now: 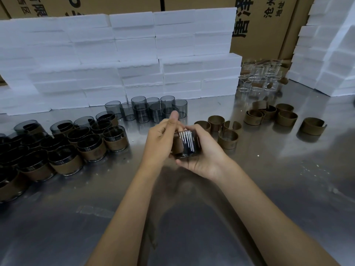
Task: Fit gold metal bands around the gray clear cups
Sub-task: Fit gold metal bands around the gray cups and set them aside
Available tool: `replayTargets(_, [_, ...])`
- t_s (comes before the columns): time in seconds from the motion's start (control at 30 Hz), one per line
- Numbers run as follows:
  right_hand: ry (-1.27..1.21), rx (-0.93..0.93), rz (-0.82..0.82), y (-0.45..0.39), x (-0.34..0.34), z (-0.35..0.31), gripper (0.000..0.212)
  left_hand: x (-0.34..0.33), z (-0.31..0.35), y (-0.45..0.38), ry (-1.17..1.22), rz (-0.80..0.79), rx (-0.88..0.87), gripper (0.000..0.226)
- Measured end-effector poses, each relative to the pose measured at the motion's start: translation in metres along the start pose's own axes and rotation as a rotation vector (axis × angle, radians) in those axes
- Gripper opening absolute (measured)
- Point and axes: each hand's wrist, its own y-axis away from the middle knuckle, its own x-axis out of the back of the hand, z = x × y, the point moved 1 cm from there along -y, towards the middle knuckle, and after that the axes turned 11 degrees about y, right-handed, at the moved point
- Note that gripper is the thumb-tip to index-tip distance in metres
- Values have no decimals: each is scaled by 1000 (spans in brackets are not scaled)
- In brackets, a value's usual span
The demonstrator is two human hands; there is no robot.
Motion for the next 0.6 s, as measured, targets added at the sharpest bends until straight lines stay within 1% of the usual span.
replayTargets(0.1, [-16,68,7,0,7,-3,40,5,0,-1,24,25,58,47])
replayTargets(0.23, [-42,85,34,0,13,-5,44,10,1,-2,9,42,114,35])
replayTargets(0.3, [-67,85,59,0,13,-6,52,11,4,0,-8,31,128,27])
replayTargets(0.37, [-77,96,75,-2,15,-8,51,11,7,1,-14,-6,128,21])
replayTargets(0.4, [-75,107,72,-3,16,-10,46,10,8,2,-30,-44,123,24])
replayTargets(0.47, [-78,129,59,-3,19,-13,36,7,8,5,-96,-161,108,45])
replayTargets(0.5, [-96,135,53,-2,20,-14,36,5,7,7,-139,-221,98,54])
replayTargets(0.57, [-115,140,62,-1,24,-16,48,-1,3,11,-257,-304,26,67])
replayTargets(0.6, [-101,140,71,-1,26,-16,53,-3,1,11,-335,-316,-34,71])
